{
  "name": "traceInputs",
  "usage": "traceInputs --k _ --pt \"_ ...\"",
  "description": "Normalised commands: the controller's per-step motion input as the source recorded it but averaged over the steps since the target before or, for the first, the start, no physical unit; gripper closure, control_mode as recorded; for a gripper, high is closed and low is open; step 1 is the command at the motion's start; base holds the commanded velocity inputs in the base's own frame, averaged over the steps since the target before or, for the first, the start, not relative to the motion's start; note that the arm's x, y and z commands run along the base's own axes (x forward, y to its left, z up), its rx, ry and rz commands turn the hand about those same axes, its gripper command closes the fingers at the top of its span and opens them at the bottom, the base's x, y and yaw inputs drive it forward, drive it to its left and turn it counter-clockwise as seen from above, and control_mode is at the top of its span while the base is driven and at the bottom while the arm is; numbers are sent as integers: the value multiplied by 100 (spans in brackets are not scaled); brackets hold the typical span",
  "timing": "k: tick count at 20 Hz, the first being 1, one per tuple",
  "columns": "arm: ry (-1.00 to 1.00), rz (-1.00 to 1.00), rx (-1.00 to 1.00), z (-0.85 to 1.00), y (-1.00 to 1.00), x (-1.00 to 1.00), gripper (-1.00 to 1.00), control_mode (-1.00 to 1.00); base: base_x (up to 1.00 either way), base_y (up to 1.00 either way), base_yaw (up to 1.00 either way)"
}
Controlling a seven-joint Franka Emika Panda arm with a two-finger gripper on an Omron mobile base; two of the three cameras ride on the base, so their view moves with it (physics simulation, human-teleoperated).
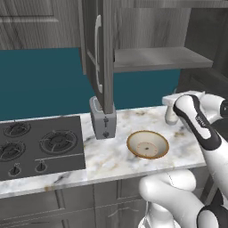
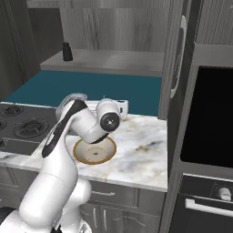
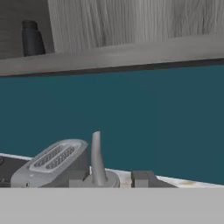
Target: Retrieve the bottle and the shaker from the cabinet and place them next to the mixing bowl on the counter. Then add garlic from the fridge to the mixing bowl.
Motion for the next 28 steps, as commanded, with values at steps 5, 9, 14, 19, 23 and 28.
traceInputs --k 5,9,14,19,23,28 --pt "0 1 1 -22 -11 21 100 -100 0 0 0" --pt "0 8 4 -19 -15 0 100 -100 0 0 0" --pt "0 8 3 -26 -12 0 100 -100 0 0 0" --pt "0 7 2 -28 -9 13 100 -100 0 0 0" --pt "0 5 0 -33 -2 22 100 -100 0 0 0" --pt "0 4 0 -30 0 23 100 -100 0 0 0"
